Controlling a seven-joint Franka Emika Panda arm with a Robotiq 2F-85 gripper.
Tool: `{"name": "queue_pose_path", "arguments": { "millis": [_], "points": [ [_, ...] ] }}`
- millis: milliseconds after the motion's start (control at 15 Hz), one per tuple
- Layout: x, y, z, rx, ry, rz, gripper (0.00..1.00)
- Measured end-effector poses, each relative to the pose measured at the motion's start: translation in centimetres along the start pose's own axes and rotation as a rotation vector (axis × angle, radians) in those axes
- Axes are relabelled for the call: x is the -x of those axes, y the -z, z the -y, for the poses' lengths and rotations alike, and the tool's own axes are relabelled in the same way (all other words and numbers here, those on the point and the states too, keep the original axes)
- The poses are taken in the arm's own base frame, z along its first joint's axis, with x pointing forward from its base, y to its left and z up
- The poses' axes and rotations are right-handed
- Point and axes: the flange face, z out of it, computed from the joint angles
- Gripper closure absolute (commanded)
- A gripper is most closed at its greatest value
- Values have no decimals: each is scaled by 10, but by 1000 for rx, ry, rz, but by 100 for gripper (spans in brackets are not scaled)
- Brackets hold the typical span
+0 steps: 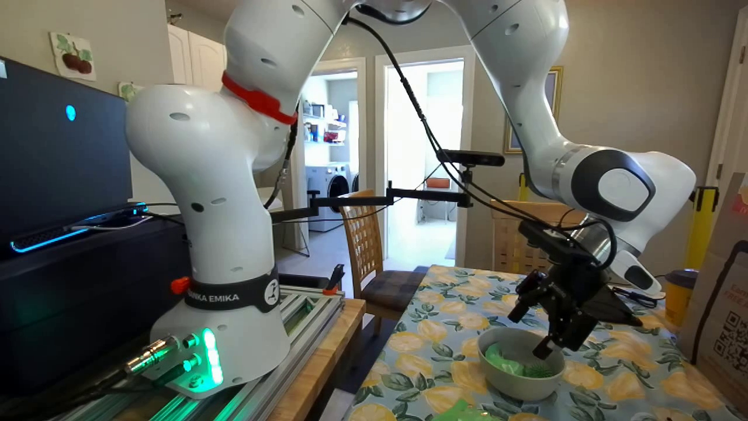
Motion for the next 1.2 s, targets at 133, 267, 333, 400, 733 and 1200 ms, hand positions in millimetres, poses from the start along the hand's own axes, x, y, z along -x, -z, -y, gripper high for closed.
{"name": "queue_pose_path", "arguments": {
  "millis": [133, 267, 333, 400, 733, 1200],
  "points": [
    [-4, -2, -1, 16, -4, -19, 0],
    [-8, -2, -1, 25, -4, -46, 0],
    [-10, -2, -1, 27, -5, -60, 0],
    [-12, -3, -2, 28, -6, -73, 0],
    [-16, -5, 0, 28, -3, -100, 0],
    [-14, -4, -2, 94, 34, -93, 0]
  ]
}}
